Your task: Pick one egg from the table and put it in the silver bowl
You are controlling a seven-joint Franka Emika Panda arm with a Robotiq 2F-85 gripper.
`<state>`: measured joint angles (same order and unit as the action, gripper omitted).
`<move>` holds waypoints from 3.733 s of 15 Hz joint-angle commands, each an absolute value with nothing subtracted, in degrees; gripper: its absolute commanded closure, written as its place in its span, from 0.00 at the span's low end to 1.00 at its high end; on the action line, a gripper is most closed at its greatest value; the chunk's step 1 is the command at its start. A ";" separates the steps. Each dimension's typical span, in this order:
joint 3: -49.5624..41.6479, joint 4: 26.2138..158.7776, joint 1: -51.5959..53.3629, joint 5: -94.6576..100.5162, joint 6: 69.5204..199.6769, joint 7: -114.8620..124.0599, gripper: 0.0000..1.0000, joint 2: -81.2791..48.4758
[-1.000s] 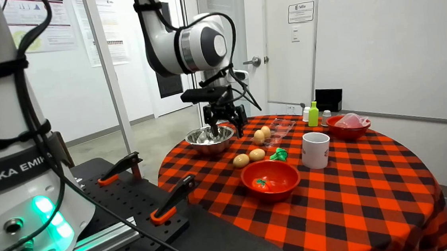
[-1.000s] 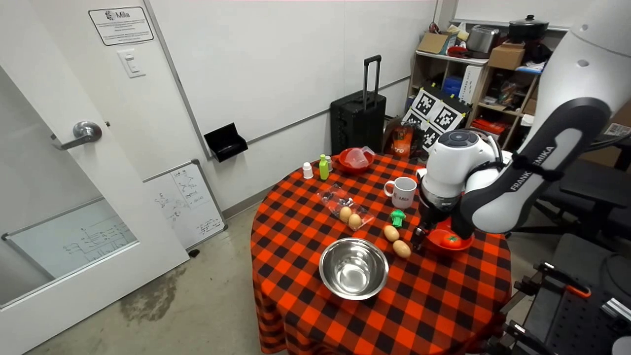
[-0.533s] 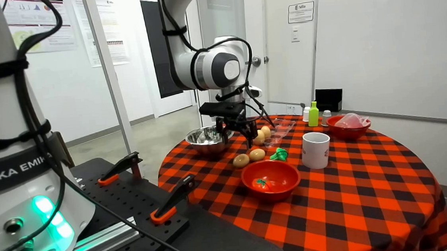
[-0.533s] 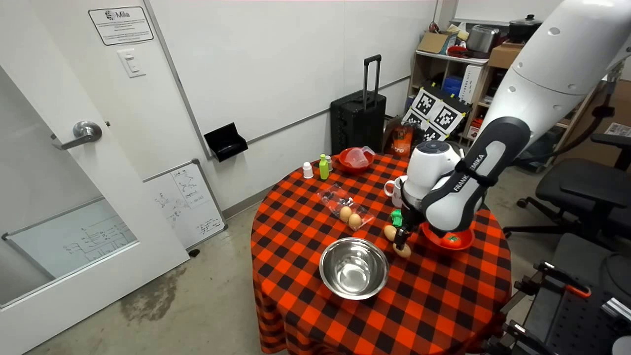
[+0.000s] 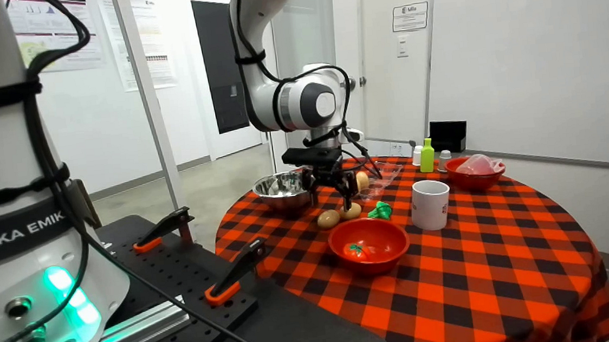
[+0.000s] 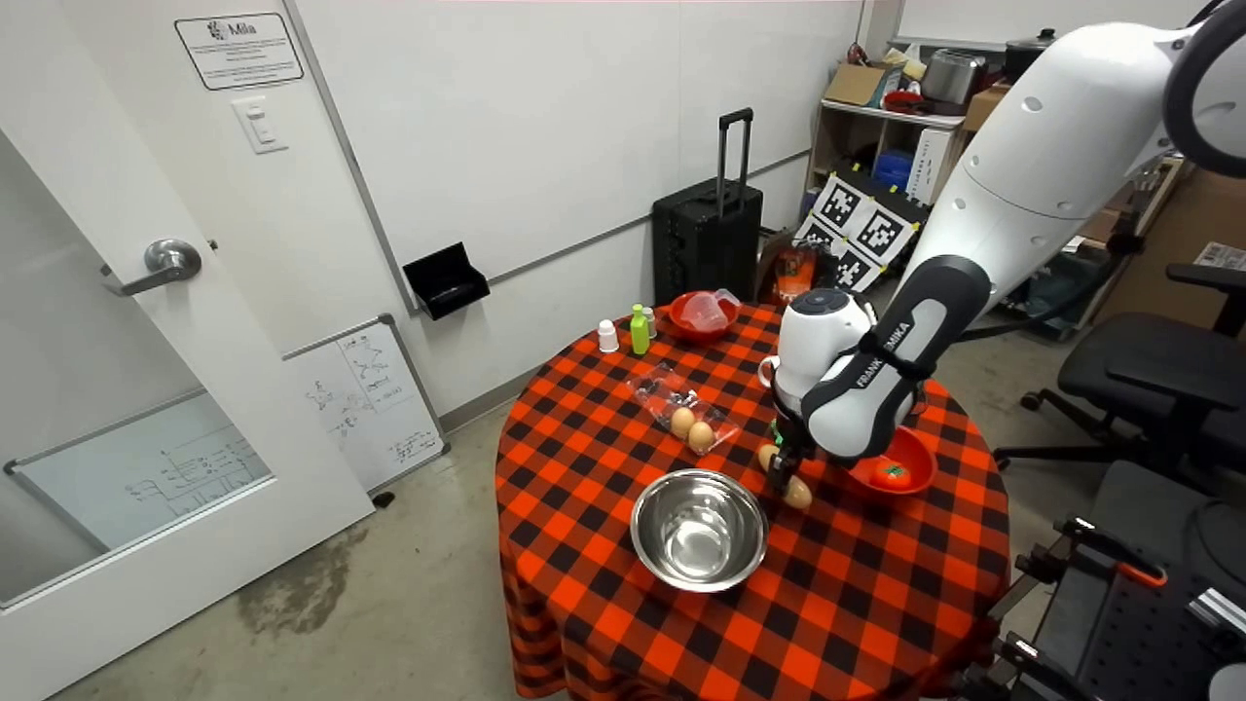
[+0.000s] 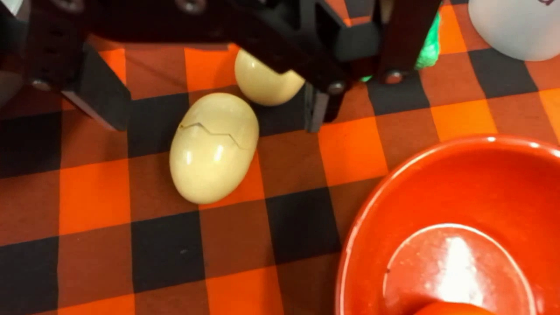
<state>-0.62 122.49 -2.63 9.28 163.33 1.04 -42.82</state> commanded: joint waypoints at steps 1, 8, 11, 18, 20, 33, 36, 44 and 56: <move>-3.61 118.09 1.18 8.04 159.79 2.25 0.00 -46.09; -3.87 114.18 2.92 7.27 155.67 4.53 0.32 -49.76; -3.72 113.76 2.89 6.48 155.35 5.22 0.55 -50.37; -3.82 116.72 3.42 5.09 156.16 6.75 0.76 -47.64; -4.02 119.90 4.47 5.18 156.33 7.72 0.76 -44.40; -1.36 131.08 9.32 6.90 160.52 8.59 0.76 -26.73; 1.97 127.55 8.02 5.74 159.71 4.97 0.76 -29.18; 4.83 113.33 10.31 6.31 154.74 2.04 0.76 -43.18; 3.52 97.01 12.54 6.22 147.46 3.56 0.19 -56.47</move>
<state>4.46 100.44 11.58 6.68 149.53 3.38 -54.71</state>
